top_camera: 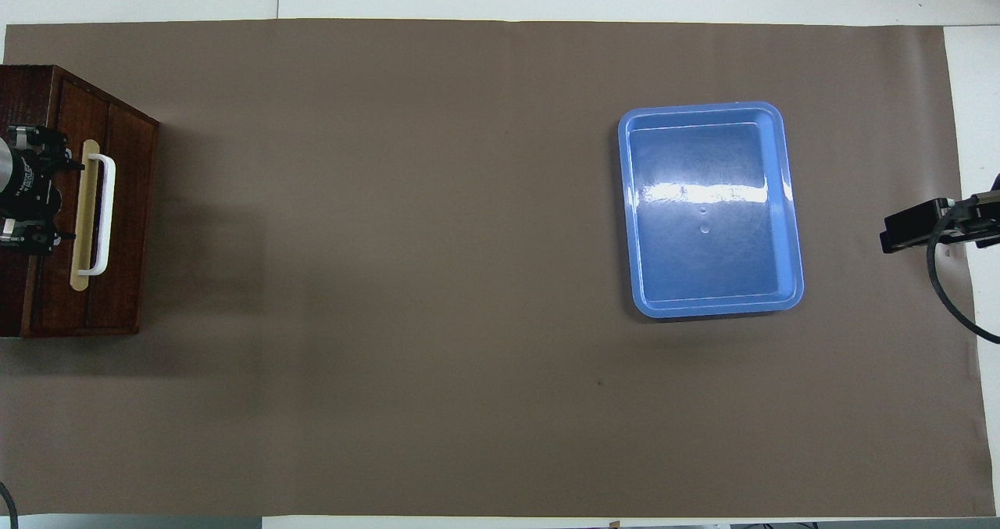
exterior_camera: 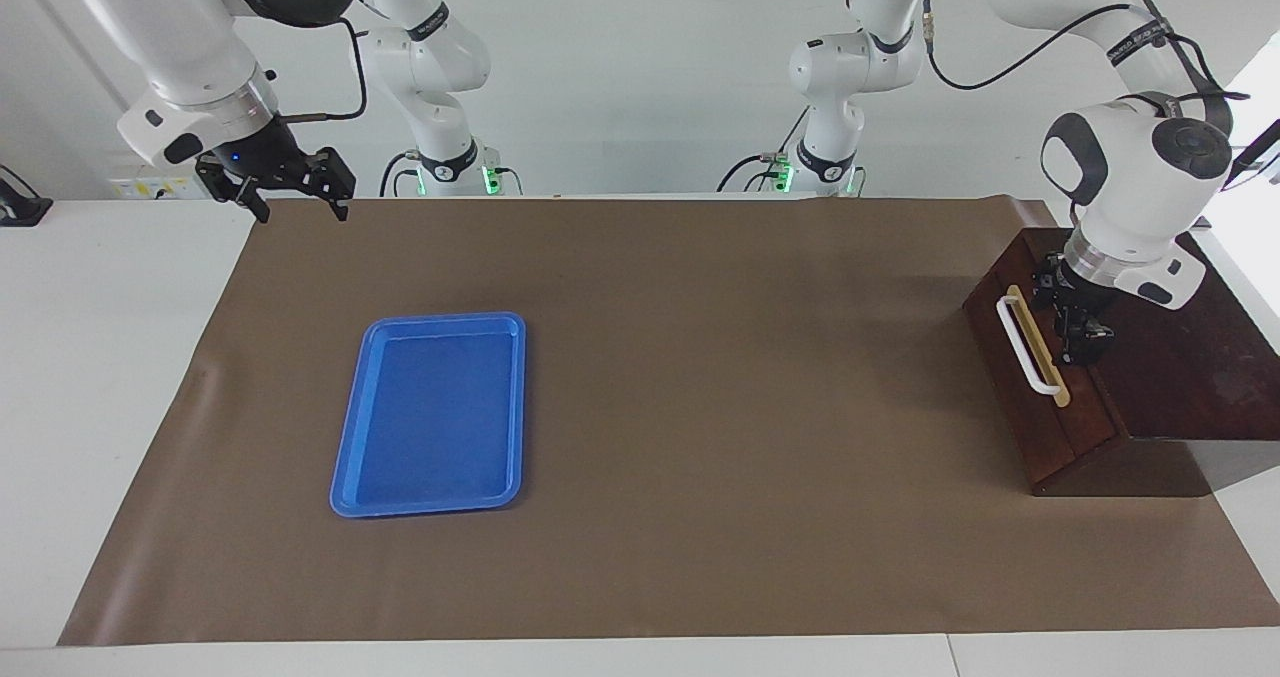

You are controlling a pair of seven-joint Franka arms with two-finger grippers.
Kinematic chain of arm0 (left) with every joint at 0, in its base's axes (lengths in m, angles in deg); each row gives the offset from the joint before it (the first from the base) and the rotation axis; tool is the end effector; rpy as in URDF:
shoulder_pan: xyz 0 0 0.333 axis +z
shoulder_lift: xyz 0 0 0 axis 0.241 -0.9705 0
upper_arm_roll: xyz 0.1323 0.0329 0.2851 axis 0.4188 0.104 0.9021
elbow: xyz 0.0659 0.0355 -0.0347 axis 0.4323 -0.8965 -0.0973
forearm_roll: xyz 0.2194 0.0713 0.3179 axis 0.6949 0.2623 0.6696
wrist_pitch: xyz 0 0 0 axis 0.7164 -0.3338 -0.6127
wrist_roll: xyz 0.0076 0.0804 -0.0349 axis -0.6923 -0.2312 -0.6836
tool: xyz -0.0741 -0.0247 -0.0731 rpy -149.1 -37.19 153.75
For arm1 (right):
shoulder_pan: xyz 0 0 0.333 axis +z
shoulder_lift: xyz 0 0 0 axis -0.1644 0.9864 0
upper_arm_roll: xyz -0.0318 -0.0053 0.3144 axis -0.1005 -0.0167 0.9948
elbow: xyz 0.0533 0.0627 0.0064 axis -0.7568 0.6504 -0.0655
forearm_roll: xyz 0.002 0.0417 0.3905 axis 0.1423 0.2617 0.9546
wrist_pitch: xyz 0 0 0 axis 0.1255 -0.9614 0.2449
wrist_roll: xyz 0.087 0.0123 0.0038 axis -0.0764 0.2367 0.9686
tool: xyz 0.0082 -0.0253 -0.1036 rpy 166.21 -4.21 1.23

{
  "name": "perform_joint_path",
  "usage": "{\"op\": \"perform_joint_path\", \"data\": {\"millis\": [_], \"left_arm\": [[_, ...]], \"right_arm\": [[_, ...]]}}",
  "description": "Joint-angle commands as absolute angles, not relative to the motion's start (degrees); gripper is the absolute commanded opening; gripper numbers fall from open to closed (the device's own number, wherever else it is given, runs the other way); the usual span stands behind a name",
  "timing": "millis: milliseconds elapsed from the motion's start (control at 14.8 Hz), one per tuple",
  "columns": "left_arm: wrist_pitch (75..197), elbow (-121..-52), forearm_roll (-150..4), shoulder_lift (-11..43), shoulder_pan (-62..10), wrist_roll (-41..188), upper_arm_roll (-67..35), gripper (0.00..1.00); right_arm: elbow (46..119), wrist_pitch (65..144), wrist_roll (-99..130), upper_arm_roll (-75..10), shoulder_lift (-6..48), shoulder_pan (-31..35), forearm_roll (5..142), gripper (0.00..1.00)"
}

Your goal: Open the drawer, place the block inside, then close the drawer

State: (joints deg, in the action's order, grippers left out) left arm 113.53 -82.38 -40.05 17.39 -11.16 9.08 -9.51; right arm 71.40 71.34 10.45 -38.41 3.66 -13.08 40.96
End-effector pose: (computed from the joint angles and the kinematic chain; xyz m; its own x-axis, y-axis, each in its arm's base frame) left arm 0.5998 0.0732 0.4553 0.1250 0.9822 0.1403 0.9918 -0.1276 0.0096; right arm 0.5298 -0.0216 0.6138 0.9929 0.0215 -0.1169 0.0242 -0.9995 0.0225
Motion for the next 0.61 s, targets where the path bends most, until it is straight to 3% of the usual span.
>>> {"op": "perform_joint_path", "data": {"millis": [0, 270, 539], "left_arm": [[113.53, -81.78, -38.90, 17.74, -10.87, 13.05, -9.61, 1.00], [99.94, -71.24, -39.43, 19.05, -11.74, 29.54, -10.13, 1.00], [91.92, -69.82, -43.36, 24.05, -11.92, 51.43, -12.33, 1.00]], "right_arm": [[70.60, 70.39, 10.11, -37.90, 3.65, -13.86, 40.83, 1.00], [70.87, 70.39, 10.11, -37.90, 3.30, -13.77, 40.83, 1.00], [71.39, 70.39, 10.02, -37.81, 2.86, -13.07, 40.83, 1.00]]}}
